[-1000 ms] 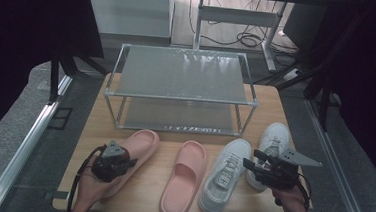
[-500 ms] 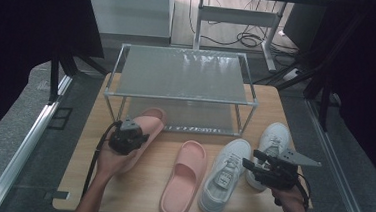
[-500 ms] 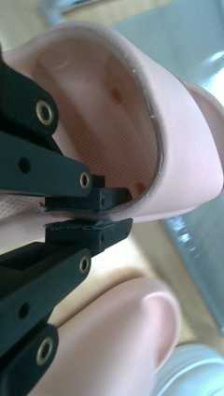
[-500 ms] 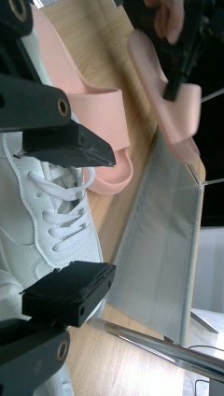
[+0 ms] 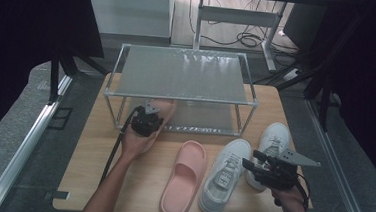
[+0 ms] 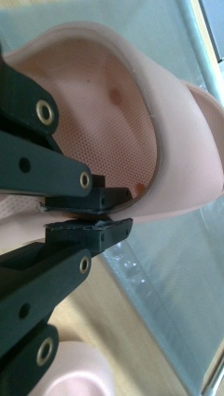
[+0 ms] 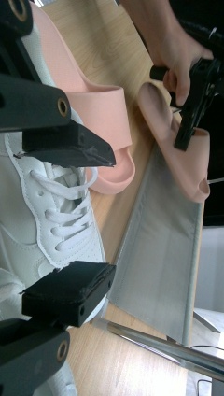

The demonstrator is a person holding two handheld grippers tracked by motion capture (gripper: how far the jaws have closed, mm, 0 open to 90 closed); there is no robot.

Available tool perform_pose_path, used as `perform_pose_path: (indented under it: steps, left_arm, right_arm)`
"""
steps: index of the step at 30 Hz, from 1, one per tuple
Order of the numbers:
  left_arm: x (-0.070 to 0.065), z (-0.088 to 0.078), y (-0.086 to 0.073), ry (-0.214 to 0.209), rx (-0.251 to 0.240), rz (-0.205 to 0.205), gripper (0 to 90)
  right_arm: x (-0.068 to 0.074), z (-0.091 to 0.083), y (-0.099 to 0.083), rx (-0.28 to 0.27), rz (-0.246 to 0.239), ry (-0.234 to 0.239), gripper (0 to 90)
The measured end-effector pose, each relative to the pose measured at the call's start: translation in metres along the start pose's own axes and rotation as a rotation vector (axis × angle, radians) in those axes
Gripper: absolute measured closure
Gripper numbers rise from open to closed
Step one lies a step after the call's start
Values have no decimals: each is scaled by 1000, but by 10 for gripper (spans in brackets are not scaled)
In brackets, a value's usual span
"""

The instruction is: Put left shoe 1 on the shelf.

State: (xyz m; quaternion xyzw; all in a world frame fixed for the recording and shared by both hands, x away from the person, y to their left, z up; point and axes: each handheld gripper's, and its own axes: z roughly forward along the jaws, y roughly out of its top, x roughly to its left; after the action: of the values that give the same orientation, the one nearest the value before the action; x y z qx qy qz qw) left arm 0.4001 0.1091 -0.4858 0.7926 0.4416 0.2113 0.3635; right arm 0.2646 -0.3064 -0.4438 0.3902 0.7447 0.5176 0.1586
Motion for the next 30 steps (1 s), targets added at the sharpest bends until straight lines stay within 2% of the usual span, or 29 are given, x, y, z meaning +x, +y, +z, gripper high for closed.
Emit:
perform_pose_path:
  steps: [4,7,10,11,13,15,16,17,18,19,20,21,22,24,26,27,28,30]
  left_arm:
    - [-4,15,-1,30,-20,-4,844]
    - [-5,25,-1,33,-8,-15,844]
    - [-6,29,-1,43,-3,-6,838]
    - [-6,29,-1,43,-3,-6,806]
    - [-7,28,2,57,-3,-32,661]
    - [-8,22,2,66,-10,-22,566]
    - [-9,18,3,56,-12,-22,523]
    - [-9,18,3,56,-12,-22,488]
    - [-10,9,2,41,-3,-20,462]
    - [-10,9,2,41,-3,-20,451]
    - [-11,-3,-1,27,-8,-6,446]
    - [-11,-3,-1,27,-8,-6,442]
    - [-12,-15,-4,11,-15,-2,443]
    - [-12,-26,-9,5,-7,8,466]
    - [-11,-37,-16,0,-2,13,555]
    - [-11,-37,-16,0,-2,13,588]
    - [-10,-48,-25,-1,11,24,651]
    - [-9,-53,-31,-3,14,32,738]
  right_arm:
    - [0,-1,0,0,1,0,413]
    - [0,-1,0,2,1,-1,413]
    - [0,0,0,1,0,-2,413]
    - [0,0,0,2,1,-3,413]
    - [-1,0,-1,4,2,-3,413]
    - [0,1,-1,7,1,-2,413]
    - [0,1,-1,8,1,-1,413]
    - [0,1,-1,8,1,-1,413]
    - [0,1,-1,8,1,-1,413]
    - [0,1,-1,8,1,-1,413]
    - [0,0,-1,7,2,-2,413]
    - [0,0,-1,6,3,-3,413]
    - [0,0,-1,5,1,-2,413]
    - [0,0,-1,6,0,-1,413]
    - [1,1,-1,5,-1,-1,413]
    - [1,1,-1,5,-1,-1,413]
    - [1,1,-1,7,-2,0,413]
    - [1,2,-1,8,-1,1,413]
